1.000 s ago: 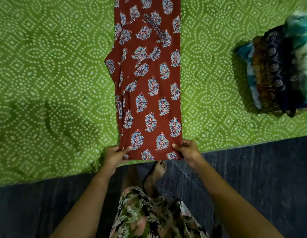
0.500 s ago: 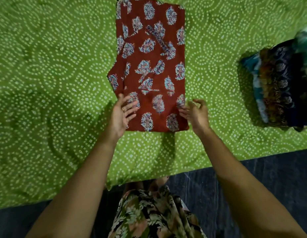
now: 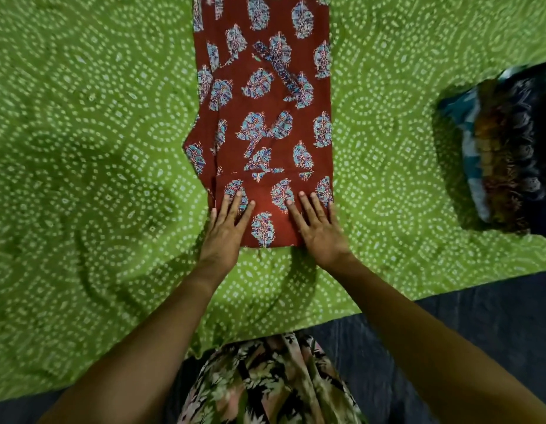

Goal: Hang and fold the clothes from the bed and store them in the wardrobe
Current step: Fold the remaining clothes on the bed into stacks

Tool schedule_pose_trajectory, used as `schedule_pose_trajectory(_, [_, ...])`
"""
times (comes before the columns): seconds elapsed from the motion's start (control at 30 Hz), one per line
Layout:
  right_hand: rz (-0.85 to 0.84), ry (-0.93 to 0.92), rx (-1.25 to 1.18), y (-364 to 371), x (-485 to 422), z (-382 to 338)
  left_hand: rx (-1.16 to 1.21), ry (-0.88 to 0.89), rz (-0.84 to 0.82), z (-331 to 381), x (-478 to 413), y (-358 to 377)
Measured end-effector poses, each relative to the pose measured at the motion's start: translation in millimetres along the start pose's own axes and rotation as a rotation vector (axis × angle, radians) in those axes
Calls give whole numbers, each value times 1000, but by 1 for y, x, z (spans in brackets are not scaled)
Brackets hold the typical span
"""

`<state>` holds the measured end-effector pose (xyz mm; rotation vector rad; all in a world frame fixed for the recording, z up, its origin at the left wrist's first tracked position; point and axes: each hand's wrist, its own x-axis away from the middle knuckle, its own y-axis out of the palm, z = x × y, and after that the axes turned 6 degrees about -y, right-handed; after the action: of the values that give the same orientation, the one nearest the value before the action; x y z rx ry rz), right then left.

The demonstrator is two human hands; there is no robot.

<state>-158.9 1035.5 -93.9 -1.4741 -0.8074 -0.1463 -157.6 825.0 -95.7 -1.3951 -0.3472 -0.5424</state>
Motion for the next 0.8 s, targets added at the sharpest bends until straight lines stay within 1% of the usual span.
schedule_pose_trajectory(0.13, [-124,-14,-34,-11,9,-1,-70,5,-98,4,8,-15])
schedule_pose_trajectory(0.2, [-255,-54,-52,-25,19,-2,-94,18,-196,3,19,-22])
schedule_pose_trajectory(0.3, [-559,-187,-137,-55,33,-5,-92,16,-464,7,37,-30])
schedule_pose_trajectory(0.4, [-835,-275,-198,-89,49,-8,61,-53,-700,15,54,-49])
schedule_pose_trajectory(0.47, [-934,-281,-223,-103,53,-4,130,-86,-827,19,61,-66])
schedule_pose_trajectory(0.5, [-921,-280,-207,-108,53,-1,160,-103,-856,18,61,-74])
schedule_pose_trajectory(0.53, [-854,-275,-202,-111,52,3,198,-110,-841,16,59,-81])
schedule_pose_trajectory(0.57, [-754,-255,-205,-111,49,8,237,-102,-781,12,53,-88])
schedule_pose_trajectory(0.63, [-497,-104,-288,-111,39,21,298,-59,-548,0,36,-98])
schedule_pose_trajectory(0.73, [-124,85,-419,-105,16,40,377,-114,-196,-7,6,-106])
schedule_pose_trajectory(0.8, [67,161,-379,-102,-1,45,291,-128,24,-1,-9,-104])
